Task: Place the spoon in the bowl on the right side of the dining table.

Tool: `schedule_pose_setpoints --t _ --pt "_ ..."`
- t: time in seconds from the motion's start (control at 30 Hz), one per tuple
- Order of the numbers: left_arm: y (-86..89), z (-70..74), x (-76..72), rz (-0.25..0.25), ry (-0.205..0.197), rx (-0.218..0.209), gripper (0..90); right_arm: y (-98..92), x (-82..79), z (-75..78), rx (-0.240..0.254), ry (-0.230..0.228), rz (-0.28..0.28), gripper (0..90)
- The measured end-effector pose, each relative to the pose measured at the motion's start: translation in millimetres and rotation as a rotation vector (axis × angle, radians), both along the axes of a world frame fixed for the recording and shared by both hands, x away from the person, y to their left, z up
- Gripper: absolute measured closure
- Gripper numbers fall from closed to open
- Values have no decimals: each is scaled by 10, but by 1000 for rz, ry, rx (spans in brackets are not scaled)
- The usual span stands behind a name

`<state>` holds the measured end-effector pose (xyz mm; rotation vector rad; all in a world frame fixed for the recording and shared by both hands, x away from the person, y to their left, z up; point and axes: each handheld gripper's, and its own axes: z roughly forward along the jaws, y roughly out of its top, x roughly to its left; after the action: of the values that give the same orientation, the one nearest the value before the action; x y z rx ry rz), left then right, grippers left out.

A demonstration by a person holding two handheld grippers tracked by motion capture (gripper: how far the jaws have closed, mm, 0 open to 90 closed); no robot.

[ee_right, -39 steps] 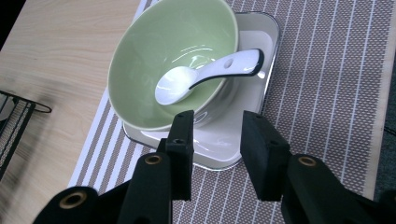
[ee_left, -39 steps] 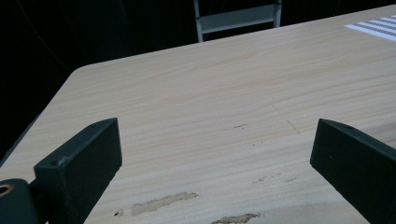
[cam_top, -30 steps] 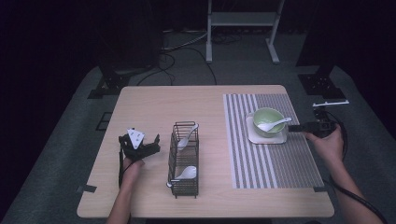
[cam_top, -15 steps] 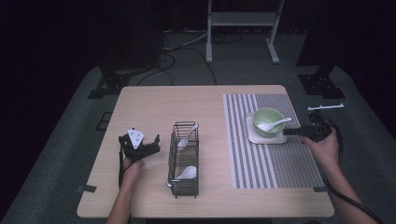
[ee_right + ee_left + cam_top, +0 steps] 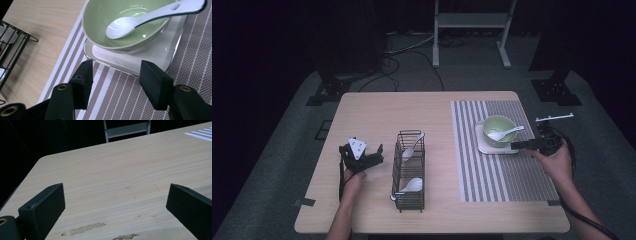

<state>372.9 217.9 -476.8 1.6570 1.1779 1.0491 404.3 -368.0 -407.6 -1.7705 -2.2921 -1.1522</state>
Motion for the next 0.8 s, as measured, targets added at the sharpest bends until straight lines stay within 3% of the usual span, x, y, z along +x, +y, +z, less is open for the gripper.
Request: schedule_pose_setpoints --t 0.63,0.8 --pt "-1 0 -1 1 0 2 11 187 -103 0 5 -15 57 381" --pt "-1 0 -1 1 -1 1 11 197 -132 23 28 -26 65 377"
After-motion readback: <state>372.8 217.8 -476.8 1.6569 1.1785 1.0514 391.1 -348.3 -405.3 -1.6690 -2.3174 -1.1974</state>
